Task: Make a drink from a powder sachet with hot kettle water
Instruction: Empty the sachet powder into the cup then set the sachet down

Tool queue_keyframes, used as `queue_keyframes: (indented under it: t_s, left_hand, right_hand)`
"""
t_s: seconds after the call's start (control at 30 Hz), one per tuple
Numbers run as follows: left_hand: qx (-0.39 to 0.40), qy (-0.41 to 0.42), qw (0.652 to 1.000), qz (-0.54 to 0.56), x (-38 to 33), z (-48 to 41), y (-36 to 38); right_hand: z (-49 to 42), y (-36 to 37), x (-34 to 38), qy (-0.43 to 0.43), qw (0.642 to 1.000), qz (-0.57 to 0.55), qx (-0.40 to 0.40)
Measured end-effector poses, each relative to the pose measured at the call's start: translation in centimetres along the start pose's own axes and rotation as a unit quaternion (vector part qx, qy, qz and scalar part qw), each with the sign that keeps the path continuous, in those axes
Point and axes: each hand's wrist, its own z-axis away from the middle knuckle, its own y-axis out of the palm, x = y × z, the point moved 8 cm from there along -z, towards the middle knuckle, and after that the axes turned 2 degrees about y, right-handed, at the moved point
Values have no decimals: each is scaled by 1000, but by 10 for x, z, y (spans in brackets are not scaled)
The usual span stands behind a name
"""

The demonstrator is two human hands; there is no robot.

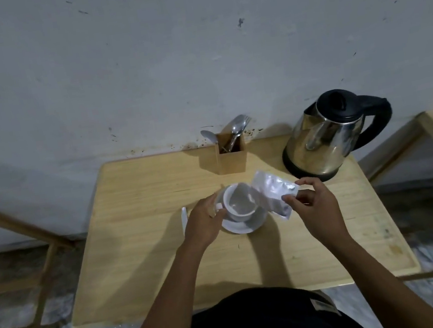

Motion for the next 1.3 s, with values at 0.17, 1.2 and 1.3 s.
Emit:
queue_keyframes:
  t_s: [0.17, 1.2, 1.3]
  left_hand:
    - [-12, -25, 999, -29, 14, -8, 6]
    - [2, 106, 991, -77, -42, -55, -3]
    - [-14, 97, 993, -62, -35, -56, -3]
  right_hand:
    - [-12, 16, 17, -57, 996, 53, 38]
    - [-43, 77, 86, -365, 867, 305, 150]
    - [-56, 62, 72, -256, 909, 288, 161]
